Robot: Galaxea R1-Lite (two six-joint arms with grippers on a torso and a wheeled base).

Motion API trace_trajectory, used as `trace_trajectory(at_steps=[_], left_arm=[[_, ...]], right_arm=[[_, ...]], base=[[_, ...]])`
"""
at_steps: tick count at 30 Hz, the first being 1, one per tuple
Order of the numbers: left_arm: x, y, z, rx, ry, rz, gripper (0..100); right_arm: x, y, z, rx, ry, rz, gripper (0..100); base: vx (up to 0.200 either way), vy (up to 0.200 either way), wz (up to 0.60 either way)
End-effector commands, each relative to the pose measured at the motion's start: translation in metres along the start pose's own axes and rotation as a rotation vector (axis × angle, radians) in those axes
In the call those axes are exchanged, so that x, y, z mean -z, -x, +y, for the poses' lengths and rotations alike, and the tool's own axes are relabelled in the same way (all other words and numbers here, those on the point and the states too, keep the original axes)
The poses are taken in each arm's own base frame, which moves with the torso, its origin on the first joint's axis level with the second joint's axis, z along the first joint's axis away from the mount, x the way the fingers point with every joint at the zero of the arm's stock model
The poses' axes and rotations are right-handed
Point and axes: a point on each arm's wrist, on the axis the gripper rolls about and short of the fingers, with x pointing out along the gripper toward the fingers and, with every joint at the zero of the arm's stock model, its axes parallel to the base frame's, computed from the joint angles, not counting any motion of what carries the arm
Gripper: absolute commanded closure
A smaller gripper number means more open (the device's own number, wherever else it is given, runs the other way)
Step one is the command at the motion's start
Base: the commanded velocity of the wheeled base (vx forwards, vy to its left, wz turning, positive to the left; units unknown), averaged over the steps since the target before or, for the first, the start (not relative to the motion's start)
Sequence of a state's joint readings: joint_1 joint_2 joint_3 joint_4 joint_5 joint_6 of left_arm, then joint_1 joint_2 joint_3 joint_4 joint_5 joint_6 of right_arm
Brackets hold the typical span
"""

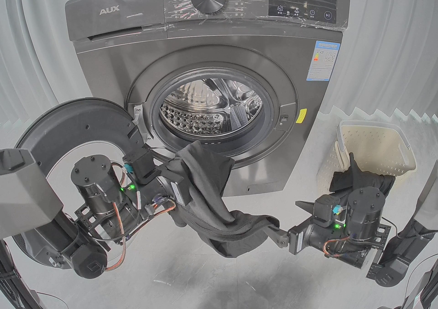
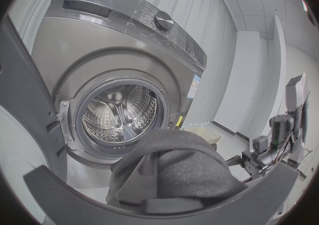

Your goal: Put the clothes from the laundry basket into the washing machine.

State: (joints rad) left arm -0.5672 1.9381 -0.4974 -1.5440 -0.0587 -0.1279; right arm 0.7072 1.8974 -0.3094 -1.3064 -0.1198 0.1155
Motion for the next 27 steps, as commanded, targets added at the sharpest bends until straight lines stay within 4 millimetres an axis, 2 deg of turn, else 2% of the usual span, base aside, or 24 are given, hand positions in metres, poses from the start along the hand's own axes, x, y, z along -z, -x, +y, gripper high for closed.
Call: trace_trajectory(at_steps=[1, 6, 9, 14, 17, 20, 27], left_arm=[[-0.015, 0.020, -0.005, 0.013, 0.075, -0.022, 100], [-0.016, 0.021, -0.004, -0.002, 0.079, -0.028, 100], [-0.015, 0.019, -0.001, -0.013, 0.069, -0.026, 100], [-0.013, 0.019, 0.000, -0.031, 0.053, -0.021, 100], [-0.011, 0.020, 0.000, -0.044, 0.048, -0.015, 100], [-0.004, 0.023, -0.003, -0.049, -0.010, 0.018, 100], [0.005, 0.025, 0.001, -0.086, -0.036, 0.054, 100]], right_arm=[[0.021, 0.031, -0.013, 0.028, -0.003, 0.092, 0], [0.036, 0.045, -0.017, 0.020, -0.007, 0.133, 0], [0.045, 0.049, -0.014, -0.076, -0.007, 0.168, 0], [0.046, 0.048, -0.013, -0.139, -0.007, 0.173, 0], [0.044, 0.043, -0.016, -0.088, -0.002, 0.139, 0], [0.046, 0.028, -0.028, 0.025, -0.024, 0.128, 0], [0.037, 0.020, -0.031, 0.034, -0.033, 0.073, 0]], base=[[0.000, 0.000, 0.00], [0.000, 0.000, 0.00], [0.000, 0.000, 0.00], [0.000, 0.000, 0.00], [0.000, 0.000, 0.00], [0.000, 0.000, 0.00], [0.000, 0.000, 0.00]])
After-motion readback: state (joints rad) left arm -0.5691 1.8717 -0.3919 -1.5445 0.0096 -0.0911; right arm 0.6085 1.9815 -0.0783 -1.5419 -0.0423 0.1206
